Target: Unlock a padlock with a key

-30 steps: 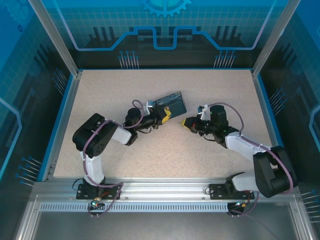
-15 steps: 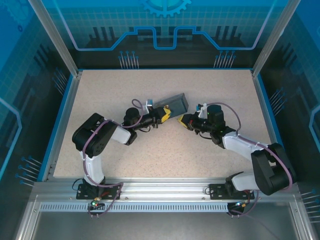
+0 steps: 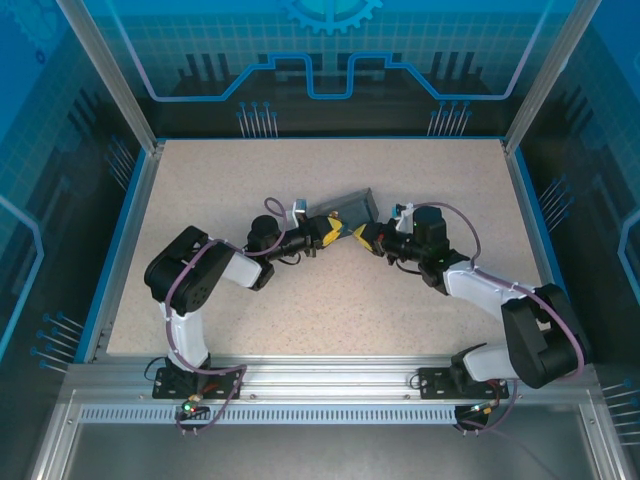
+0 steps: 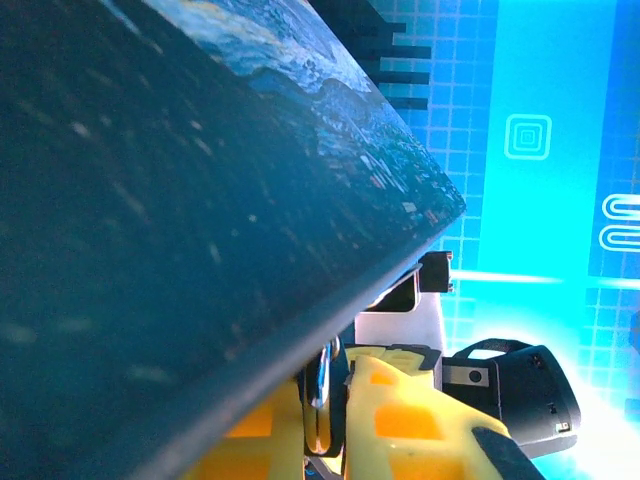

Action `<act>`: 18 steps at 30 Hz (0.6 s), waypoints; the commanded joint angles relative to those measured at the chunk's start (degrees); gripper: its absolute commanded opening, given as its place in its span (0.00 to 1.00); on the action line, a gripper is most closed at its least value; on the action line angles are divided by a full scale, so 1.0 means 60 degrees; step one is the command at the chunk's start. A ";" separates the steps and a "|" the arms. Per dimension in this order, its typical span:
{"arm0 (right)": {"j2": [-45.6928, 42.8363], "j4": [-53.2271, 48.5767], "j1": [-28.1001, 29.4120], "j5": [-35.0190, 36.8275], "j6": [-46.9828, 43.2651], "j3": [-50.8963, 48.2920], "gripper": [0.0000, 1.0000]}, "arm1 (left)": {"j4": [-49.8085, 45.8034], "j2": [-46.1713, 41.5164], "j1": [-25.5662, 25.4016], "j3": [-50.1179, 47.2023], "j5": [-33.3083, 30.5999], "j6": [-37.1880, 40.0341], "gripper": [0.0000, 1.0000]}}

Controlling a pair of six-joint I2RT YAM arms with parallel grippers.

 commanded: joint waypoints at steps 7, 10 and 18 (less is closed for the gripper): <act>0.0169 0.0055 0.0266 0.0515 0.0250 0.0329 0.00 | 0.0870 -0.0316 0.0118 0.0293 0.0251 0.0316 0.00; 0.0264 0.0104 0.0298 0.0529 0.0241 0.0347 0.00 | 0.0870 -0.0316 0.0117 0.0296 0.0247 0.0319 0.00; 0.0481 0.0224 0.0343 0.0574 0.0256 0.0407 0.00 | 0.0870 -0.0313 0.0117 0.0297 0.0248 0.0303 0.00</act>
